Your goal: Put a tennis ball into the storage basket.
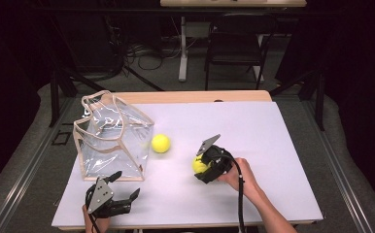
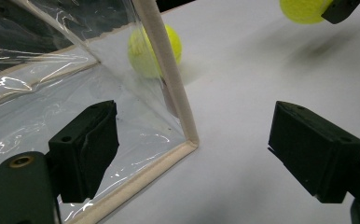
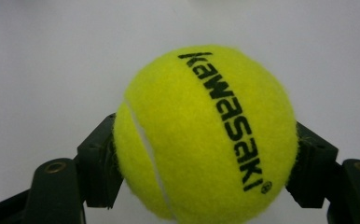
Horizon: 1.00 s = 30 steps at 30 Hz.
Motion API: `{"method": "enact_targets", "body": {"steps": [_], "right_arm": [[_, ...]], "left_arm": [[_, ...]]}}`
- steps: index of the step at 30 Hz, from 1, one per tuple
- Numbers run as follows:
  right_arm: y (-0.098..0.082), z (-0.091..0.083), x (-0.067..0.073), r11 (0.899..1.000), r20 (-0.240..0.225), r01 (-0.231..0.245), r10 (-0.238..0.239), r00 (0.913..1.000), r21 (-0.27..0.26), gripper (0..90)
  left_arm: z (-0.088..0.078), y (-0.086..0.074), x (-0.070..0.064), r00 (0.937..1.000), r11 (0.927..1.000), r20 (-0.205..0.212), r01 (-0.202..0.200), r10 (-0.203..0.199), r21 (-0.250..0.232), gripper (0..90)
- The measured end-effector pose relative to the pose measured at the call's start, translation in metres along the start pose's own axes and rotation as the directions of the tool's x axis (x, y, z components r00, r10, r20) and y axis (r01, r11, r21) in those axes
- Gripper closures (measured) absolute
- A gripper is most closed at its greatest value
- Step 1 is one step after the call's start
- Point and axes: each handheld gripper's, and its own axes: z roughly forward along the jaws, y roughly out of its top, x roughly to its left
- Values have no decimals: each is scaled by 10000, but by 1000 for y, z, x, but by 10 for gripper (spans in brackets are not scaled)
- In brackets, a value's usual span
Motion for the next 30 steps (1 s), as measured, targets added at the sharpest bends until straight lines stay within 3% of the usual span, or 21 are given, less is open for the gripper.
{"method": "enact_targets", "body": {"steps": [30], "right_arm": [[17,4,1,9987,-11,185,-186,9998,-465,260]], "left_arm": [[1,0,0,10000,10000,33,-8,8,-51,158]]}}
